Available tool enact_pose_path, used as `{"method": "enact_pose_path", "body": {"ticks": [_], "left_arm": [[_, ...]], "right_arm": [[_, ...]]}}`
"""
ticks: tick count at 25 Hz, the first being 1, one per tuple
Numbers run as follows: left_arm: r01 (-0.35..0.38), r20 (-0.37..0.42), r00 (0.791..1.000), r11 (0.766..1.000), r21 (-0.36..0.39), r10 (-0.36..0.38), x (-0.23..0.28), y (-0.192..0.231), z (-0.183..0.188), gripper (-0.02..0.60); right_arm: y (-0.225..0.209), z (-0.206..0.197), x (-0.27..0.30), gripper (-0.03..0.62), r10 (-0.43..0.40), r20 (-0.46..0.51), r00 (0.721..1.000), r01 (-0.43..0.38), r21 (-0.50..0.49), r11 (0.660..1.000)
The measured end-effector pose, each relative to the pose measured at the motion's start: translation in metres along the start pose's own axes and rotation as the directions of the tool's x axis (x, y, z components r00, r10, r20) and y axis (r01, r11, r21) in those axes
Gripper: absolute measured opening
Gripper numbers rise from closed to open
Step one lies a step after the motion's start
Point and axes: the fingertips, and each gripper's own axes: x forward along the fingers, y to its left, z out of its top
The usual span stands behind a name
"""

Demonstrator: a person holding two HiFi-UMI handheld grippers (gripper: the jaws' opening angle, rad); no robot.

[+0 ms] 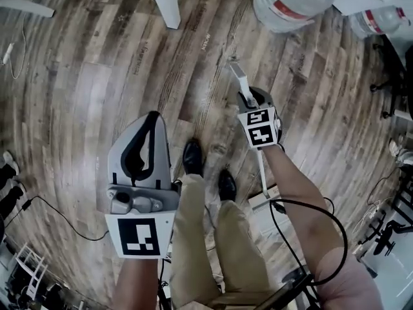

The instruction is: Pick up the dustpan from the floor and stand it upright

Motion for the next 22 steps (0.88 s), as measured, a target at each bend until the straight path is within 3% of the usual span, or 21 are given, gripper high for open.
{"method": "enact_pose_path", "body": {"ticks": [4, 9, 22], "left_arm": [[0.041, 0.011, 0.999, 0.999, 0.015, -0.041, -0.018, -0.024, 0.050, 0.012], [0.035, 0.046, 0.998, 0.999, 0.002, -0.035, -0.044, -0.048, 0.111, 0.012], [0.071, 0.109, 0.991, 0.997, 0.041, -0.075, -0.119, -0.129, 0.221, 0.012]], "right_arm": [[-0.012, 0.008, -0.069, 0.123, -0.023, 0.011, 1.000, 0.023, 0.016, 1.000], [-0.029, 0.012, -0.145, 0.123, -0.047, 0.043, 0.998, 0.045, 0.054, 0.998], [-0.046, -0.010, -0.317, 0.121, -0.093, 0.122, 0.988, 0.077, 0.128, 0.989]]}}
